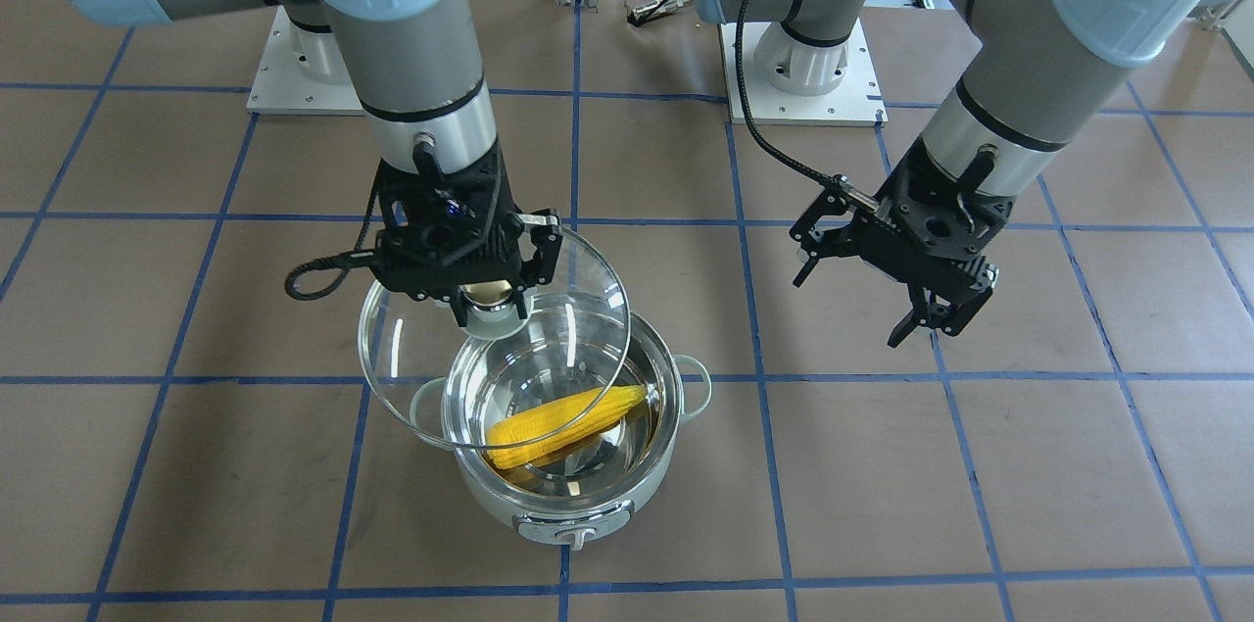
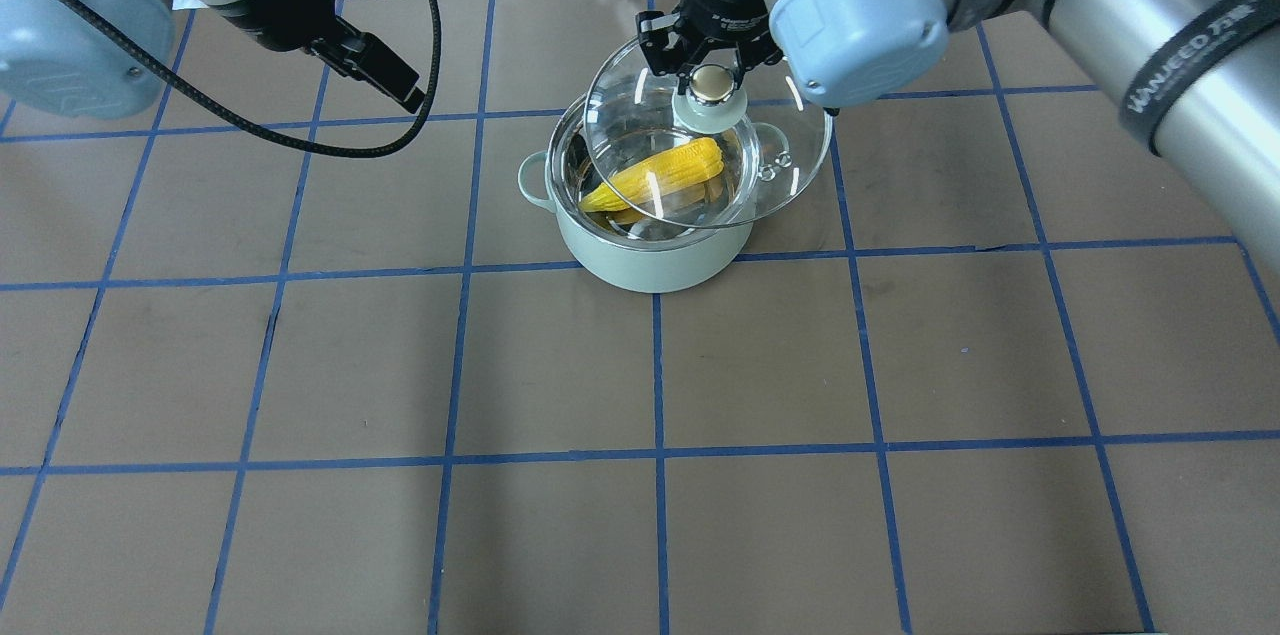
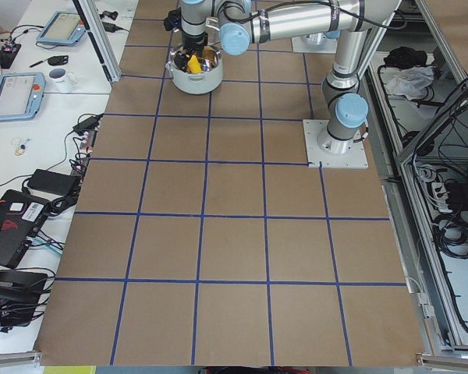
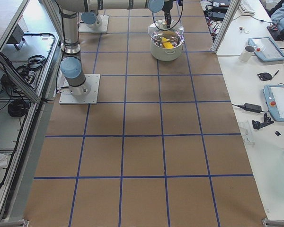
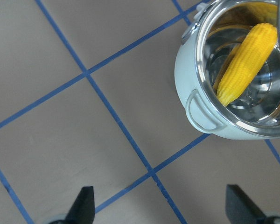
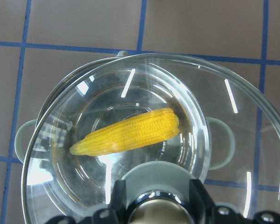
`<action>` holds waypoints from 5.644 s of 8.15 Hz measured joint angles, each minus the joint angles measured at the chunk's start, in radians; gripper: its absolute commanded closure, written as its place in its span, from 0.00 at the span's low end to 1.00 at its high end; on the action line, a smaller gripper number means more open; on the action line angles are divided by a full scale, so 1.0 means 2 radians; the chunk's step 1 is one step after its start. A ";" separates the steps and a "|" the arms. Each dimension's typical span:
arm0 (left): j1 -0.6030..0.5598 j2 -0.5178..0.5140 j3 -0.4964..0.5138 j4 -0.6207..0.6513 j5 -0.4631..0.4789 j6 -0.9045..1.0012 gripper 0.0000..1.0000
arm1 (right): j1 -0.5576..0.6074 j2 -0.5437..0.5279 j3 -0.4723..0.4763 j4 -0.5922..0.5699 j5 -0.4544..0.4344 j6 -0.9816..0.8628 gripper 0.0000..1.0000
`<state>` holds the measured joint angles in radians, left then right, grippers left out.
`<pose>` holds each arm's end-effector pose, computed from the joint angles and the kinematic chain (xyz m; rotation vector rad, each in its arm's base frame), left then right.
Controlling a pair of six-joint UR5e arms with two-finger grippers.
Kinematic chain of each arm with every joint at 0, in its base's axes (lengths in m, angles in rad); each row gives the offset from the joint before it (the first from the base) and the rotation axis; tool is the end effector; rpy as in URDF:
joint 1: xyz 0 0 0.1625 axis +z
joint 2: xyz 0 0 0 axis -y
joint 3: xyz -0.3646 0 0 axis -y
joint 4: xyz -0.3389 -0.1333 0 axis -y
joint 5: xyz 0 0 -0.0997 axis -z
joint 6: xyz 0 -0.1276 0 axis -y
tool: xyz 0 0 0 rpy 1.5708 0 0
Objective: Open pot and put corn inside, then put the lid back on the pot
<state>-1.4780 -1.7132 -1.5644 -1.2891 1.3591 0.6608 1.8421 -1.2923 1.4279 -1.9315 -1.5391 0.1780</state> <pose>-0.1127 -0.5169 0.3685 -0.8577 -2.8558 0.3189 0.2828 -0.5043 0.3652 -0.1474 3.0400 -0.3246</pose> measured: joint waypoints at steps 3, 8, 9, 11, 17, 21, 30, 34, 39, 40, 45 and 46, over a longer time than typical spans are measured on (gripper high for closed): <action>0.013 0.029 0.000 -0.038 0.077 -0.130 0.00 | 0.019 0.050 -0.013 -0.034 0.003 0.053 0.91; 0.008 0.053 -0.004 -0.076 0.093 -0.348 0.00 | 0.026 0.085 -0.029 -0.038 0.020 0.078 0.91; 0.006 0.053 -0.006 -0.076 0.091 -0.369 0.00 | 0.026 0.086 -0.029 -0.037 0.020 0.076 0.91; -0.004 0.050 -0.007 -0.073 0.091 -0.399 0.00 | 0.026 0.088 -0.026 -0.037 0.019 0.069 0.91; -0.014 0.042 -0.007 -0.059 0.091 -0.360 0.00 | 0.025 0.090 -0.019 -0.040 0.016 0.058 0.91; -0.014 0.043 -0.007 -0.059 0.091 -0.345 0.00 | 0.025 0.090 -0.011 -0.045 0.013 0.057 0.88; -0.013 0.041 -0.007 -0.060 0.090 -0.344 0.00 | 0.025 0.090 -0.010 -0.079 0.007 0.053 0.90; -0.013 0.041 -0.008 -0.060 0.091 -0.345 0.00 | 0.025 0.091 -0.006 -0.081 0.007 0.048 0.01; -0.013 0.041 -0.008 -0.060 0.091 -0.345 0.00 | 0.020 0.075 -0.003 -0.076 0.007 0.036 0.00; -0.013 0.041 -0.008 -0.060 0.091 -0.345 0.00 | 0.018 0.069 -0.003 -0.074 0.008 0.035 0.00; -0.013 0.040 -0.008 -0.060 0.091 -0.345 0.00 | 0.015 0.060 0.000 -0.064 0.009 0.038 0.00; -0.013 0.040 -0.008 -0.060 0.091 -0.345 0.00 | 0.007 0.037 0.002 -0.026 0.006 0.032 0.00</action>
<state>-1.5033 -1.6334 -1.5813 -1.4082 1.5417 -0.0297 1.8561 -1.2182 1.4309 -1.9828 -1.5264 0.2429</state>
